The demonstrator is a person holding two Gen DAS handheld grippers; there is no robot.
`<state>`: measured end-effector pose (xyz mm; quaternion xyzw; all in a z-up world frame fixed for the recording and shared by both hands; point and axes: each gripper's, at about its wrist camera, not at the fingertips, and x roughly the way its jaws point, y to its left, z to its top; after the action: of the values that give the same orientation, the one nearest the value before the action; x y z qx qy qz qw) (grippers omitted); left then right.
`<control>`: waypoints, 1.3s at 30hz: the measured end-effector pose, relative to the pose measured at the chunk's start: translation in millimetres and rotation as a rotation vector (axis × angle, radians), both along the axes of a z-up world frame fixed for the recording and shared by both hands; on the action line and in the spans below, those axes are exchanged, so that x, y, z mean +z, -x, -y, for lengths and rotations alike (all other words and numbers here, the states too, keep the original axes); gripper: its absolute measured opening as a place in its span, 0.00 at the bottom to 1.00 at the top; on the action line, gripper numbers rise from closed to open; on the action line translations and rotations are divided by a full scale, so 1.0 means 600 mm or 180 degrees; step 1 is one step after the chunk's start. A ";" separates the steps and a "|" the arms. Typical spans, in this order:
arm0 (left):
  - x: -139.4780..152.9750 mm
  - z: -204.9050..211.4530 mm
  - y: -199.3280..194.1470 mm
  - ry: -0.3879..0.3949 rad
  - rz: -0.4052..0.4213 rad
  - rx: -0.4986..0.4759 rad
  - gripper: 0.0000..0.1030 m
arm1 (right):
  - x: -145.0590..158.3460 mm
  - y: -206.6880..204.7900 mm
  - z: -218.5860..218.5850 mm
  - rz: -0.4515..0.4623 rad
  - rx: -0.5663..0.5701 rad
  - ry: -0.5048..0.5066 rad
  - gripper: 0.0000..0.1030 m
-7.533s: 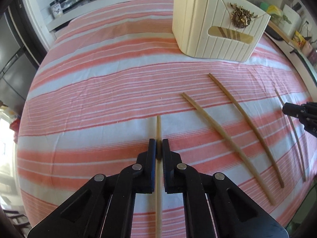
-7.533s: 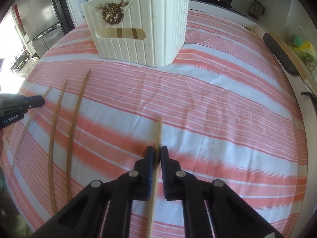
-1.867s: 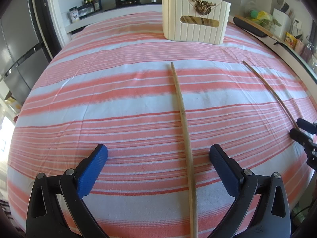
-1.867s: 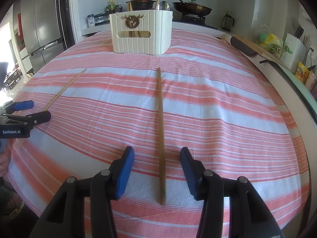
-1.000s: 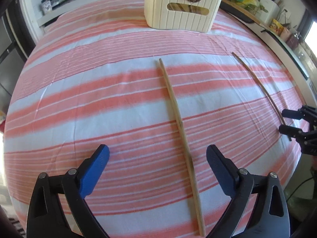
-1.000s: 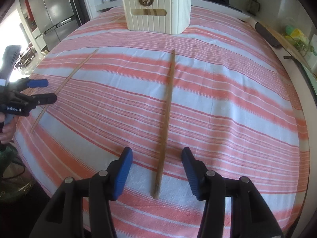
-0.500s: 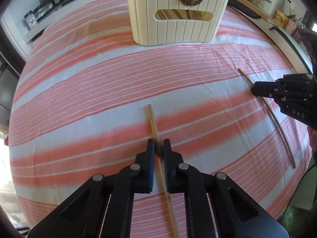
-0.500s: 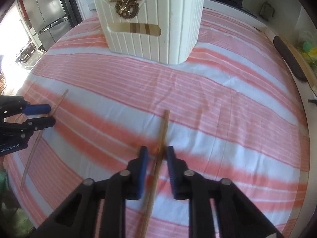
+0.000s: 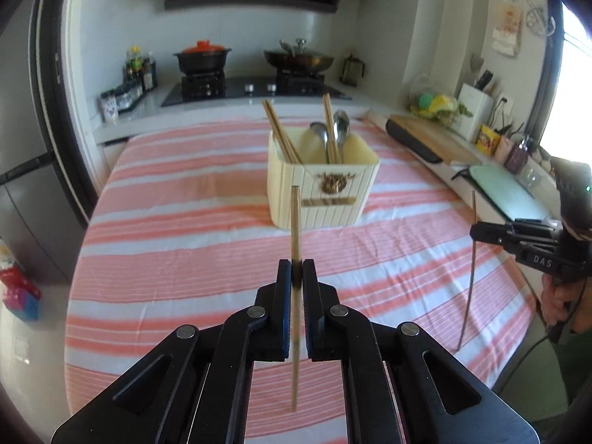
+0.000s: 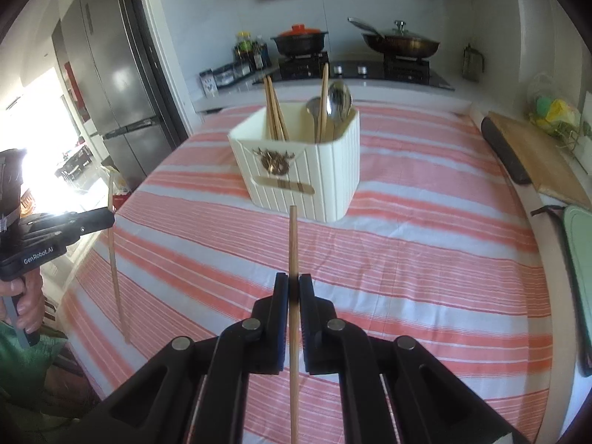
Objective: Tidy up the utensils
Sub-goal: 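Lift both held chopsticks up over the white caddy, then lower the chopsticks into the caddy and open both tools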
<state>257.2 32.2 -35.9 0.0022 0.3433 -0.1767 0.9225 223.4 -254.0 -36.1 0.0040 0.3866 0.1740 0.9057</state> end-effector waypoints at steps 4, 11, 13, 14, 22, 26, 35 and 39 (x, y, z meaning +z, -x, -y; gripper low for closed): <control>0.054 -0.013 0.008 0.0225 0.0277 0.0010 0.04 | 0.053 0.017 -0.001 0.0290 -0.0039 -0.0108 0.06; 0.143 -0.013 -0.033 0.0376 0.0617 0.0011 0.04 | 0.150 -0.029 -0.002 0.0856 -0.0168 -0.0198 0.06; 0.174 -0.011 -0.051 0.0414 0.0686 0.0012 0.04 | 0.184 -0.057 -0.001 0.0968 -0.0192 -0.0238 0.06; 0.190 -0.009 -0.060 0.0426 0.0728 0.0014 0.04 | 0.201 -0.071 -0.001 0.1013 -0.0205 -0.0251 0.06; 0.278 0.029 -0.160 0.0503 0.1062 0.0064 0.04 | 0.301 -0.188 0.002 0.1326 -0.0277 -0.0377 0.06; 0.274 0.060 -0.225 0.0491 0.1007 0.0079 0.04 | 0.301 -0.231 -0.005 0.1377 -0.0244 -0.0368 0.06; 0.148 0.124 -0.345 0.0416 0.0505 0.0169 0.04 | 0.189 -0.327 -0.038 0.1105 -0.0121 -0.0171 0.06; 0.087 0.148 -0.379 0.0309 0.0284 0.0204 0.04 | 0.121 -0.364 -0.050 0.0879 -0.0059 -0.0046 0.06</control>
<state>484.8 -56.5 16.4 -0.0456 0.2927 -0.1633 0.9411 441.8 -223.9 36.4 -0.0099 0.2570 0.1672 0.9518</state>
